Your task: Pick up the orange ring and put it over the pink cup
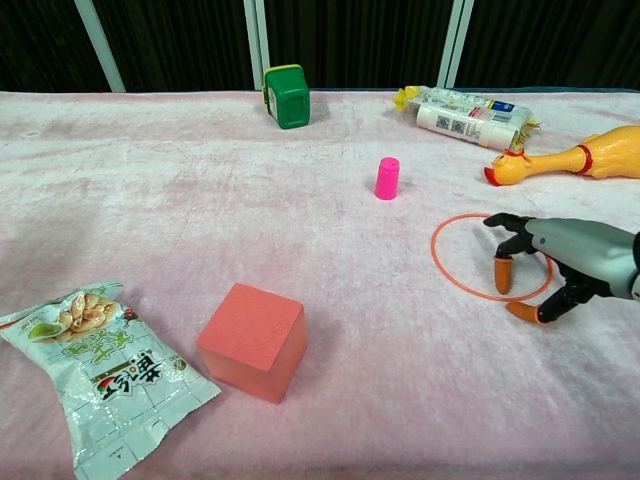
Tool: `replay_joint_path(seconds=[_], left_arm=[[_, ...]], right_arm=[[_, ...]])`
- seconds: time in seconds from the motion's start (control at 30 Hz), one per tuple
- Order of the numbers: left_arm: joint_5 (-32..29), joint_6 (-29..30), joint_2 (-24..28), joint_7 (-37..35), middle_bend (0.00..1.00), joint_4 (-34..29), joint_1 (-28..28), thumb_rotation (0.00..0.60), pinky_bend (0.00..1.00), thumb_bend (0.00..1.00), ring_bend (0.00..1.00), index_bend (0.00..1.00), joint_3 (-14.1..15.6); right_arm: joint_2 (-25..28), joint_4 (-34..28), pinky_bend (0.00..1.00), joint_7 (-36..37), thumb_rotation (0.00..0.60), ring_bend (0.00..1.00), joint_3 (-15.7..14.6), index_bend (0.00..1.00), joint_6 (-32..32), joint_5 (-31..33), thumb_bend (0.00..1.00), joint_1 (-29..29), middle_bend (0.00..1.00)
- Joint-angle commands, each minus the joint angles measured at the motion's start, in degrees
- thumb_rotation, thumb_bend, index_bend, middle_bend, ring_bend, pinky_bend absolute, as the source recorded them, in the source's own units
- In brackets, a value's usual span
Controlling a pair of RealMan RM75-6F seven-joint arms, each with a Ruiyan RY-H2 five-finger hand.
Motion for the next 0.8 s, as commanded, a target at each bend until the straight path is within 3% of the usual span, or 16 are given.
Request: replay_joint_path(seconds=[0.03, 0.8], left_arm=[[-0.03, -0.02, 0.03, -0.04, 0.12, -0.03, 0.06, 0.6, 0.0, 0.33, 0.0, 0.19, -0.04], [-0.1, -0.21, 0.28, -0.01, 0.12, -0.32, 0.41, 0.6, 0.0, 0.33, 0.0, 0.19, -0.34]], right_arm=[[-0.19, 0.34, 0.18, 0.22, 0.6, 0.0, 0.17, 0.55, -0.18, 0.17, 0.29, 0.05, 0.0], [0.5, -0.42, 0.18, 0.31, 0.6, 0.0, 0.26, 0.63, -1.15, 0.85, 0.34, 0.0, 0.0]])
